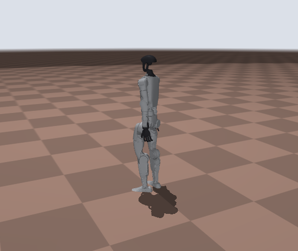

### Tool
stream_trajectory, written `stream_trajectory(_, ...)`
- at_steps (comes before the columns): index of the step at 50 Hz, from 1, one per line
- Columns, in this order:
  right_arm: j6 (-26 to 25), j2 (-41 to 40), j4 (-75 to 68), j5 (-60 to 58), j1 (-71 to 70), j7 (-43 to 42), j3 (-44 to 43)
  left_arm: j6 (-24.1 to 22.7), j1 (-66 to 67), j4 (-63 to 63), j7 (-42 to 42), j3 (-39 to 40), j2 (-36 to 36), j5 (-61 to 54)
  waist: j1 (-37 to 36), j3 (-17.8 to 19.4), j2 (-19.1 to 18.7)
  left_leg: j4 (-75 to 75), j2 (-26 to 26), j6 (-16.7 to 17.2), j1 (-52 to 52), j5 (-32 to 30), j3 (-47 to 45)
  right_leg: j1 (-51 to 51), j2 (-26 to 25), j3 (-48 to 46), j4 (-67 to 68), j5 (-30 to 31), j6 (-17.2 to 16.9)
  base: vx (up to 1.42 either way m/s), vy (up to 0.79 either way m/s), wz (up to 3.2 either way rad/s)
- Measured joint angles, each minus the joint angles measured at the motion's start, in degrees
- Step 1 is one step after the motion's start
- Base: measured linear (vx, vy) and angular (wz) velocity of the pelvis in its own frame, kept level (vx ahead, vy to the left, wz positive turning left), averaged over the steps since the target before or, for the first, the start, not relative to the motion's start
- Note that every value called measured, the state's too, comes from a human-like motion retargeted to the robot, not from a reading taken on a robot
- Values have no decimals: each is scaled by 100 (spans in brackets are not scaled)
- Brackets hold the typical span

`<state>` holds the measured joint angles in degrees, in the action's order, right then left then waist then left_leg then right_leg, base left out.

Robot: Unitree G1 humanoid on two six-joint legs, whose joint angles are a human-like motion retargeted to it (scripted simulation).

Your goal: Upper body actions

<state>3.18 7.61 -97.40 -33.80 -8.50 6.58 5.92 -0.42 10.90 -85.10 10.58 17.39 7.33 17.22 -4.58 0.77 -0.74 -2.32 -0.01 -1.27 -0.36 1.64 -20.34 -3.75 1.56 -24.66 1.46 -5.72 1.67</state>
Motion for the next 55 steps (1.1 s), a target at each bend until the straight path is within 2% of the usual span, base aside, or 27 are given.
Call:
stream_trajectory(5, 205, -14, 213, 80, -94, 171, 71, 71, 120, -252, 130, 157, -83, -305, 158, -89, -24, 28, -17, -71, 32, 73, -178, 77, 31, 139, 52, 9, -64, 9, 11, -31)
stream_trajectory(15, 410, 27, 844, 285, 98, 341, -91, 55, 225, -522, 125, 48, -121, -64, 42, -125, 108, 6, -148, -199, 211, 270, -421, 61, 157, 390, 131, 7, -188, 12, 10, -21)
stream_trajectory(21, 509, 135, 1030, 82, 508, 337, -338, -4, 185, -478, -59, 316, -288, -545, -87, -222, 181, 42, -269, -297, 321, 402, -573, 99, 270, 525, 271, -57, -290, 14, 11, -23)
stream_trajectory(26, 561, 265, 886, -169, 1041, 85, -606, 90, -147, -741, -415, 27, -256, -966, -19, -270, 182, 13, -318, -384, 395, 517, -549, 188, 388, 489, 827, -301, -310, 15, 17, 0)
stream_trajectory(28, 546, 318, 800, -114, 1299, 24, -689, 261, -355, -751, -494, -264, -253, -1264, -13, -231, 159, 14, -295, -409, 468, 555, -583, 295, 426, 373, 1324, -99, -237, 12, 16, -21)
stream_trajectory(30, 489, 371, 694, -53, 1499, 30, -801, 329, -660, -684, -478, -500, -293, -1527, -11, -121, 53, 37, -166, -418, 558, 557, -645, 625, 502, 310, 2236, 548, -256, 4, 11, -30)
stream_trajectory(32, 435, 429, 598, -15, 1646, 36, -883, 257, -1048, -553, -474, -568, -363, -1639, 165, 107, -121, 1, 54, -428, 654, 537, -621, 1073, 518, 221, 3303, 1244, -155, -5, 10, 8)
stream_trajectory(33, 414, 460, 552, -1, 1708, 22, -916, 226, -1289, -469, -469, -609, -397, -1698, 319, 258, -212, -33, 160, -442, 707, 522, -558, 1351, 442, 280, 3907, 1302, -76, -9, 12, 48)
stream_trajectory(35, 369, 534, 459, -2, 1810, 6, -971, 207, -1906, -370, -376, -677, -363, -1791, 664, 542, -348, -136, 324, -498, 766, 525, -411, 1846, 704, -87, 5140, 1043, 84, -15, 12, 73)
stream_trajectory(38, 284, 608, 287, -97, 1970, -9, -1029, 259, -2881, -243, -423, -361, -275, -1559, 1129, 919, -373, -318, 454, -591, 805, 558, -193, 2695, 1205, -453, 6711, 582, 489, -11, 6, 73)
stream_trajectory(41, 209, 678, 82, -197, 2276, -105, -1115, 141, -3637, -72, -587, -319, -311, -1625, 1296, 1047, -362, -415, 482, -675, 802, 550, -63, 3772, 1414, -387, 7743, 342, 743, 7, 2, 50)
stream_trajectory(45, 16, 730, 0, -243, 2735, -296, -1221, -47, -4409, 131, -784, -396, -368, -1859, 1563, 979, -491, -552, 668, -674, 635, 553, 239, 4980, 1439, -430, 8135, 298, 893, 8, 0, 61)
stream_trajectory(48, -70, 776, 0, -221, 2899, -314, -1278, -131, -4794, 255, -843, -404, -370, -1882, 1666, 1049, -593, -625, 824, -656, 640, 566, 312, 5360, 1369, -522, 8062, 258, 998, 2, 0, 19)
stream_trajectory(55, 56, 801, 0, -128, 2591, -293, -1283, -213, -5051, 363, -935, -445, -286, -1785, 1782, 1104, -626, -692, 862, -654, 660, 611, 285, 4805, 1216, -531, 7478, 362, 960, 0, 0, -3)
